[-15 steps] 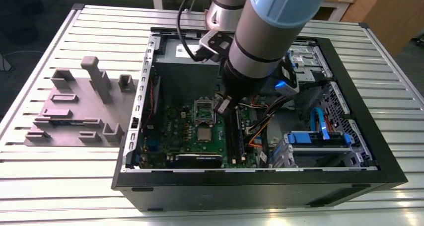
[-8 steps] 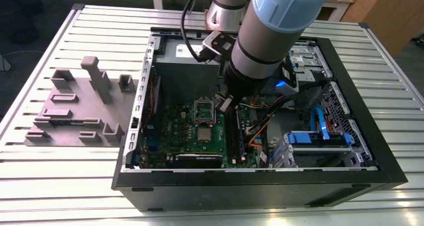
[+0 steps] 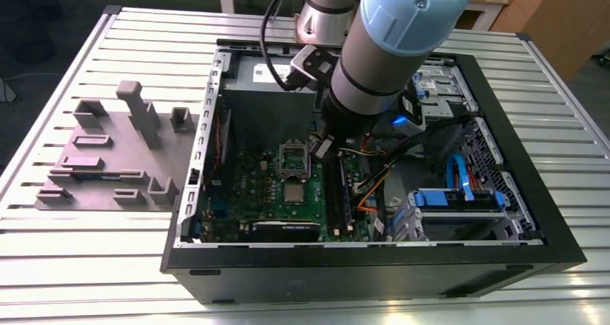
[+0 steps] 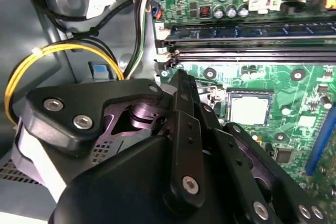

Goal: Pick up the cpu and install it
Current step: 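Close the cpu cover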

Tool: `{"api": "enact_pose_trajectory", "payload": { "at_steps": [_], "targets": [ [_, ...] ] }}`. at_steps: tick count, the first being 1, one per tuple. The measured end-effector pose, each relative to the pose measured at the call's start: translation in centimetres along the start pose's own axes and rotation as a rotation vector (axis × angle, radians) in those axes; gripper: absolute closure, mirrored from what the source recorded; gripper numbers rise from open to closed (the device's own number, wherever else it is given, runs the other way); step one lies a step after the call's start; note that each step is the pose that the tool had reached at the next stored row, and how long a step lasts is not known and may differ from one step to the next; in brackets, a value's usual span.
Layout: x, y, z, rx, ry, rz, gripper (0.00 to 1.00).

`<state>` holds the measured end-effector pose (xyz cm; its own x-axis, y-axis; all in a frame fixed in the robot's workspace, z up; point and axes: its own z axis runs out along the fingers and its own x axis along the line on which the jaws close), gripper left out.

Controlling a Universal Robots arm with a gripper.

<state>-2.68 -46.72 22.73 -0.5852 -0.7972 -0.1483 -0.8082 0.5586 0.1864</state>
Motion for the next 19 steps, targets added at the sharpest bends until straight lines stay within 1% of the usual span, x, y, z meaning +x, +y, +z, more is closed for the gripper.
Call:
{"api": "enact_pose_trajectory", "payload": {
  "at_steps": [1,3,6,8,12,19],
  "targets": [
    [0.01,-0.02,0.12,-0.0025,0.001,-0.011,0.89],
    [-0.11,0.05,0.43,-0.0044,0.0005,-0.016,0.89],
    [-0.51,0.29,1.02,-0.0041,-0.0004,-0.012,0.89],
    [-0.71,0.42,1.3,-0.0037,-0.0012,-0.009,0.89],
    [-0.74,0.69,1.59,-0.0099,-0.0102,-0.009,0.89],
    [-0.84,0.97,2.32,-0.014,-0.0157,-0.01,0.89]
  ]
}}
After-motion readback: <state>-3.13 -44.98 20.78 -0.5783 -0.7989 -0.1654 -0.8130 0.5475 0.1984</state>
